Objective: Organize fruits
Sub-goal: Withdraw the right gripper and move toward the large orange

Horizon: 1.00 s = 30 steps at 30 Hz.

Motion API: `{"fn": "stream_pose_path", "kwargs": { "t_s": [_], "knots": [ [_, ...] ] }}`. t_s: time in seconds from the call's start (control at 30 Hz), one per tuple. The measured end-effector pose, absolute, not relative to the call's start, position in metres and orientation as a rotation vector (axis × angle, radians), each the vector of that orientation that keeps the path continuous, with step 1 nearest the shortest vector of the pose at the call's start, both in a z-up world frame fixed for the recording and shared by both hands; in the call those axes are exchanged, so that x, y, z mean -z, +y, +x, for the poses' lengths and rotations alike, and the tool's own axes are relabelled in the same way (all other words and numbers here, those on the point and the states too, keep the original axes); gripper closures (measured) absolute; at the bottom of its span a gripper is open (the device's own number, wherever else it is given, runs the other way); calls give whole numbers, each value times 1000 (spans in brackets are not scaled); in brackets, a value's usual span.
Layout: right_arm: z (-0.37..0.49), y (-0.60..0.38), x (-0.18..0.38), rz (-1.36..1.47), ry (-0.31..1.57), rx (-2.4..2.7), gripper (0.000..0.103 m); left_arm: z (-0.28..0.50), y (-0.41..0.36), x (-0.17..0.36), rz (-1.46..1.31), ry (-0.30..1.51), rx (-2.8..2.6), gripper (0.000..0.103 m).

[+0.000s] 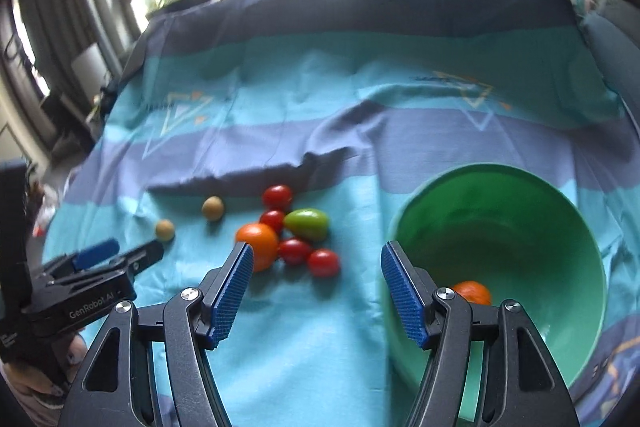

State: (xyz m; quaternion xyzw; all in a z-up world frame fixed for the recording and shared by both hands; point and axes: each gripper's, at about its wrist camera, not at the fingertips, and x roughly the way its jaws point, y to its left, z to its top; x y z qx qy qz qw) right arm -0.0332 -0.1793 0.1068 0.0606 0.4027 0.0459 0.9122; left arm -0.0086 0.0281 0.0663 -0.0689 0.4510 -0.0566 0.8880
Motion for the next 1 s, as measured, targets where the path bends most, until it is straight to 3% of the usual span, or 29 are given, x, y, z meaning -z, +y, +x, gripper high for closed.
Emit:
{"fn": "stream_pose_path", "kwargs": {
  "t_s": [0.27, 1.0],
  "knots": [
    [5, -141, -91, 52, 936, -147, 36, -6, 38, -66, -195, 964, 110, 26],
    [6, -164, -71, 84, 927, -134, 36, -1, 28, -51, -181, 1025, 130, 26]
  ]
}}
